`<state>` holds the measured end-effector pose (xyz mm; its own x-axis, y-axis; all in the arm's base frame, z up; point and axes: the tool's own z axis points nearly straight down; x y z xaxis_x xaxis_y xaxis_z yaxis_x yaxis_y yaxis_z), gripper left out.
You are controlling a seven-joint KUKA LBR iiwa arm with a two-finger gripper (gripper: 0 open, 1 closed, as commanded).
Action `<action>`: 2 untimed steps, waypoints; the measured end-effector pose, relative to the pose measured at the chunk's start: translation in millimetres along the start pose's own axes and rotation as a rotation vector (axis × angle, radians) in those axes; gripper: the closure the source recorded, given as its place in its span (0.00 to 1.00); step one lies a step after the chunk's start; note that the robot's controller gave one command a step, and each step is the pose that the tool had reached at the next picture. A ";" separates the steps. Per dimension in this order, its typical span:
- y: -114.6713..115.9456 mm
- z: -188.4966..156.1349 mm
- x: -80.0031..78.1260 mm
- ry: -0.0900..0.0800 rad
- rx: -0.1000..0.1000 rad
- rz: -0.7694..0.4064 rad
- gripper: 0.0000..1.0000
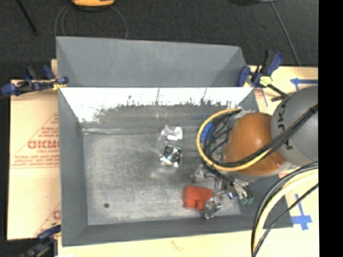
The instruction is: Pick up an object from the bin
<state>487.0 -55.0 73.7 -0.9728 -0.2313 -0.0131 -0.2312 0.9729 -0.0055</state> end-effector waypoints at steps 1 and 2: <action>0.3 -1.4 -1.7 -0.004 0.001 -0.005 1.00; -8.3 -145.8 -22.7 0.001 -0.001 -0.139 1.00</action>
Offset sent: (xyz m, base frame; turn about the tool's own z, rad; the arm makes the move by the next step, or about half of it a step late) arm 0.0000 0.0000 0.0000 0.0000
